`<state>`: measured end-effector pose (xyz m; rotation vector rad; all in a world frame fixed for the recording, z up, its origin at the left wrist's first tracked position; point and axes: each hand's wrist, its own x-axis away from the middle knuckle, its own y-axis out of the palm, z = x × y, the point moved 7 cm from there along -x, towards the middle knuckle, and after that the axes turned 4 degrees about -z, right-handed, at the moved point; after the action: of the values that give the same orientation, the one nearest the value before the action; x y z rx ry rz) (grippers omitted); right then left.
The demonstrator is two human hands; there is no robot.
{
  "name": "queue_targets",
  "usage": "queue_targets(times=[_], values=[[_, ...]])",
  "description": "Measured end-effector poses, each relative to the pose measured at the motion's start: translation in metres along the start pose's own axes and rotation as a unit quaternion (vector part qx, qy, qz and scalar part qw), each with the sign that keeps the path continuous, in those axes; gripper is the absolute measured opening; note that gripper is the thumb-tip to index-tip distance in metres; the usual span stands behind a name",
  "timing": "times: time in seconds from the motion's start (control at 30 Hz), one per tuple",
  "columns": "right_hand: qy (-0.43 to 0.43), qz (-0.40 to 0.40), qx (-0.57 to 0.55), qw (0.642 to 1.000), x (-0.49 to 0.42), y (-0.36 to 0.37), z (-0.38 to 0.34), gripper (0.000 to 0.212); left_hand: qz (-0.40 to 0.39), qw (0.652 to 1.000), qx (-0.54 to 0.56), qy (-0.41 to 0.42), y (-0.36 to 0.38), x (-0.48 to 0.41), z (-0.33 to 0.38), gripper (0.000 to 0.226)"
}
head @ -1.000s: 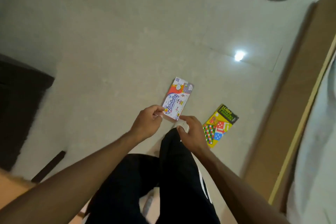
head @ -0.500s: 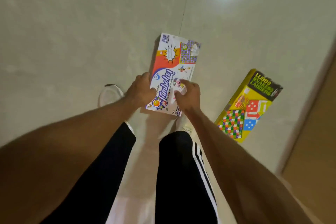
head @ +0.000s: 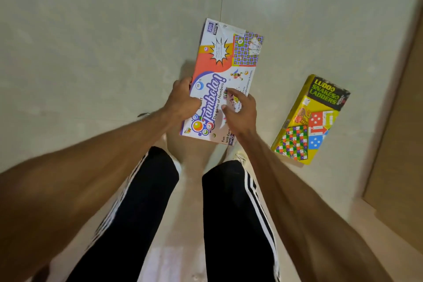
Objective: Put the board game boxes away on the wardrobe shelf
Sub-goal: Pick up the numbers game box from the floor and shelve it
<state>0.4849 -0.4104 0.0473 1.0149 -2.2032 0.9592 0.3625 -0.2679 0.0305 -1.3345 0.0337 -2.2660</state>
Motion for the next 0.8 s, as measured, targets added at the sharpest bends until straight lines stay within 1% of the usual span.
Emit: queue_targets(times=[0.03,0.13,0.17,0.3,0.47,0.6,0.7,0.8], values=[[-0.003,0.001,-0.010,1.000,0.016,-0.014,-0.017,0.045,0.001,1.000,-0.010,0.016,-0.008,0.019,0.020,0.044],[-0.028,0.003,-0.034,0.999,0.073,-0.062,-0.071,0.049,0.000,0.997,-0.062,0.051,-0.032,0.084,0.080,0.066],[-0.030,0.000,-0.037,0.999,0.094,-0.078,-0.088,0.050,-0.008,0.995,-0.075,0.060,-0.039,0.109,0.099,0.069],[-0.044,-0.003,-0.034,0.998,0.197,-0.156,-0.162,0.055,-0.036,0.989,-0.099,0.104,-0.061,0.226,0.191,0.071],[-0.055,0.030,-0.031,0.998,0.317,-0.240,-0.221,0.056,-0.069,0.981,-0.109,0.146,-0.065,0.353,0.277,0.070],[-0.060,0.069,-0.032,0.995,0.394,-0.290,-0.239,0.057,-0.113,0.967,-0.127,0.193,-0.055,0.425,0.320,0.071],[-0.036,0.130,-0.069,0.988,0.455,-0.324,-0.235,0.058,-0.173,0.949,-0.134,0.226,-0.034,0.473,0.348,0.069],[-0.024,0.198,-0.098,0.975,0.505,-0.344,-0.222,0.054,-0.231,0.929,-0.146,0.251,-0.009,0.508,0.368,0.070]])
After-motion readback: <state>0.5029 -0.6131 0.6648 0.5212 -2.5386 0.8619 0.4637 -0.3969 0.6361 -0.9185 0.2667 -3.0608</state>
